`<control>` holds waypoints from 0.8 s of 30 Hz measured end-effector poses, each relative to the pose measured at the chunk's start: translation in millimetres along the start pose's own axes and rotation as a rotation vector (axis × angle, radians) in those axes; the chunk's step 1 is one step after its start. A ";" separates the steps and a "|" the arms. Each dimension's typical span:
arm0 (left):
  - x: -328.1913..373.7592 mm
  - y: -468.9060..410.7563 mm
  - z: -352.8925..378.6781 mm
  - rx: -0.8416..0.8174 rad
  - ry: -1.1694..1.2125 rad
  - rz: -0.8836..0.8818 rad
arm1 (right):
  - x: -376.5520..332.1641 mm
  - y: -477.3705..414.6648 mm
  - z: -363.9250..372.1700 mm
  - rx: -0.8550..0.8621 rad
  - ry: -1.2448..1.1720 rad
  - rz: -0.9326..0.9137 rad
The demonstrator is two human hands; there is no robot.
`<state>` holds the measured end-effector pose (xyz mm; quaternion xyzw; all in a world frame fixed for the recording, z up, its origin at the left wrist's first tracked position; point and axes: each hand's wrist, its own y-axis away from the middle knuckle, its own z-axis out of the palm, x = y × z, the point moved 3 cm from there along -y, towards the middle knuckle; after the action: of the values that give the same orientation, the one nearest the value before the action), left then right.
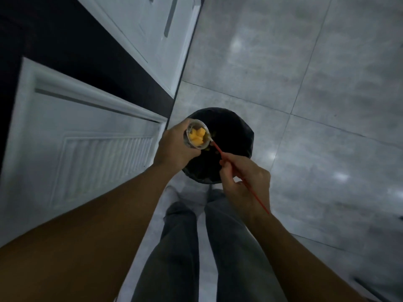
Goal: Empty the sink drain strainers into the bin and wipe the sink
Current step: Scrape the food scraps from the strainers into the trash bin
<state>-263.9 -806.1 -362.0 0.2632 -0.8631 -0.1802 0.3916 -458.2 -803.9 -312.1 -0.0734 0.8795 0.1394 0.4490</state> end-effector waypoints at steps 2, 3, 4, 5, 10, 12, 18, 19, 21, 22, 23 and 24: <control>-2.6 -1.8 0.7 0.002 -0.013 -0.019 | 2.3 2.3 -4.0 0.020 0.025 0.003; -2.8 -2.5 1.4 0.001 -0.019 -0.020 | 2.5 3.4 -5.6 0.021 0.030 -0.011; -2.2 -3.0 2.0 0.002 -0.024 -0.018 | 2.3 3.9 -6.2 0.010 0.026 -0.032; -1.4 -3.6 2.6 0.004 -0.025 -0.014 | 1.7 3.7 -5.5 -0.013 0.016 -0.055; 0.3 -6.3 10.6 -0.002 -0.064 0.001 | -3.3 -5.8 8.3 -0.126 -0.005 -0.070; 0.4 -7.6 11.4 0.020 -0.067 -0.003 | -3.9 -11.1 12.2 -0.154 0.013 -0.041; -2.5 -15.2 5.8 0.017 -0.074 0.006 | 8.2 -14.9 9.8 -0.169 0.068 -0.001; -2.9 -15.7 5.6 0.012 -0.078 0.004 | 11.6 -14.3 7.3 -0.154 0.075 0.014; -3.1 -16.1 5.5 -0.004 -0.100 -0.007 | 15.8 -12.8 2.5 -0.136 0.081 0.006; -2.6 -16.0 5.7 -0.016 -0.116 -0.011 | 16.0 -11.8 0.6 -0.136 0.081 -0.014; -2.0 -16.2 5.8 -0.028 -0.132 -0.009 | 15.3 -10.9 -0.3 -0.142 0.078 -0.040; -1.0 -16.1 6.2 -0.037 -0.141 -0.003 | 13.6 -10.1 -0.2 -0.151 0.072 -0.069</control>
<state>-263.1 -817.7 -374.8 0.2440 -0.8847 -0.2148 0.3342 -463.7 -813.6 -324.9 -0.1419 0.8790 0.1869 0.4150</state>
